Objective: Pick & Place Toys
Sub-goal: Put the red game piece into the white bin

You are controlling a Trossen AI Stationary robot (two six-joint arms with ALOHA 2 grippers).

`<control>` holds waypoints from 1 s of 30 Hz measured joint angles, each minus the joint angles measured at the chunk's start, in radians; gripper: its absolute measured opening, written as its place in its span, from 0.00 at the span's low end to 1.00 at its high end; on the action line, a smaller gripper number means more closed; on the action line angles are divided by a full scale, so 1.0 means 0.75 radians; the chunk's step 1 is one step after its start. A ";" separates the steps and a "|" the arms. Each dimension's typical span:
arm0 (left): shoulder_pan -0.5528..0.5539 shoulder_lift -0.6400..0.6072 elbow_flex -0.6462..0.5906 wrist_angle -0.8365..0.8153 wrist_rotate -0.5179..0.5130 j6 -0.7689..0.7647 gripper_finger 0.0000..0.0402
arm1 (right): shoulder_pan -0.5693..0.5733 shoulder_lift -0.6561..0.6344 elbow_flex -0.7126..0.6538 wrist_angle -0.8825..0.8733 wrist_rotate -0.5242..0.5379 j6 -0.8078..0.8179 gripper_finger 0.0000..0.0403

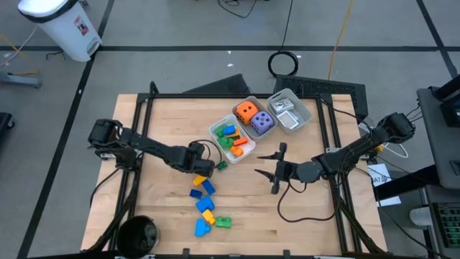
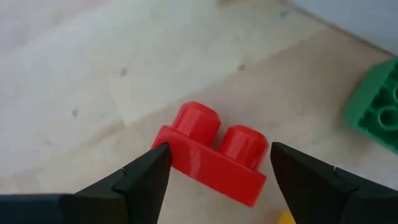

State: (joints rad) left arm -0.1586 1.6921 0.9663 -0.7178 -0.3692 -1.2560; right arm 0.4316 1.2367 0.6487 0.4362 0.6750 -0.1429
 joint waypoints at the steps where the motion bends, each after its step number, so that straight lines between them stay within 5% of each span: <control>1: 0.005 0.002 -0.001 0.028 -0.029 0.048 0.69 | 0.000 0.000 0.000 0.000 0.000 0.000 0.45; 5: 0.028 0.009 -0.004 0.180 -0.090 0.330 0.68 | 0.000 0.000 0.000 0.000 0.000 0.001 0.45; 9: 0.053 -0.009 0.008 0.210 0.015 0.485 0.68 | 0.000 0.000 0.000 0.000 0.000 0.001 0.44; 14: 0.047 -0.078 0.022 0.184 0.013 0.405 0.68 | 0.000 0.000 0.000 -0.001 0.000 0.001 0.45; 21: 0.027 -0.098 0.025 0.079 0.033 0.026 0.68 | 0.000 0.000 0.000 0.000 0.000 0.001 0.44; 30: 0.075 0.063 0.025 0.180 0.057 0.113 0.68 | 0.000 0.000 0.000 0.001 0.000 0.001 0.44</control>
State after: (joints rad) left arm -0.1024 1.7393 0.9848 -0.5829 -0.3262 -1.1715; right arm 0.4316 1.2366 0.6487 0.4367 0.6750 -0.1421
